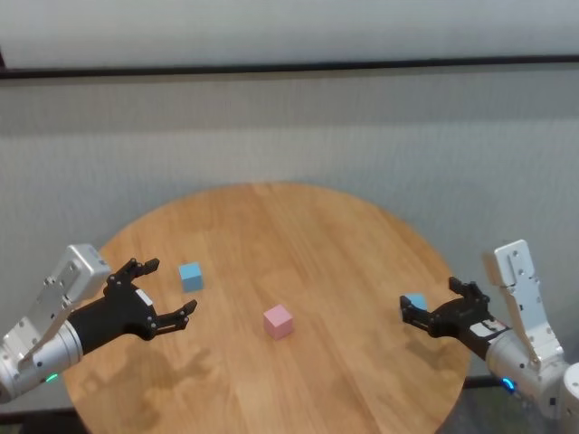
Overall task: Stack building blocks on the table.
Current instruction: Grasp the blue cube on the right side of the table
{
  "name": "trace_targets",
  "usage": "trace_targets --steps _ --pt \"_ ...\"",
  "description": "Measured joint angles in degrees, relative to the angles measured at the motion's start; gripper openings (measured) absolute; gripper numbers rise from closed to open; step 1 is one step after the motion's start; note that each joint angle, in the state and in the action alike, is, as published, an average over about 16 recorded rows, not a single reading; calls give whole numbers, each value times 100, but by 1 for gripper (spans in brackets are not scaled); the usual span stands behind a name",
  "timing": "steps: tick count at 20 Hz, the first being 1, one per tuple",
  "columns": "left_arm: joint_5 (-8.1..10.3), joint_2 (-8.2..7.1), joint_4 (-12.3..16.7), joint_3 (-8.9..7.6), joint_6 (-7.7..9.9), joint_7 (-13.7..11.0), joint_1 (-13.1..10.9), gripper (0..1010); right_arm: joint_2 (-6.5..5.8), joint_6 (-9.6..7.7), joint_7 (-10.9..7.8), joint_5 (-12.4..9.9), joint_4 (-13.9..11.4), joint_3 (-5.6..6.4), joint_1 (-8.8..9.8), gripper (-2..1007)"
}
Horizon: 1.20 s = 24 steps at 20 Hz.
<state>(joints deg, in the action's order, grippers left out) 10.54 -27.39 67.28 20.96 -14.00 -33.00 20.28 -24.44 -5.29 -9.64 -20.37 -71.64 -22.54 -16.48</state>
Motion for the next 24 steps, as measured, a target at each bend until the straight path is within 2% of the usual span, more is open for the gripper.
trace_targets --steps 9,24 --pt "0 1 0 0 0 0 1 1003 147 -140 -131 85 133 5 -56 1005" --pt "0 1 0 0 0 -1 1 1002 308 -234 -211 290 297 70 -57 1005"
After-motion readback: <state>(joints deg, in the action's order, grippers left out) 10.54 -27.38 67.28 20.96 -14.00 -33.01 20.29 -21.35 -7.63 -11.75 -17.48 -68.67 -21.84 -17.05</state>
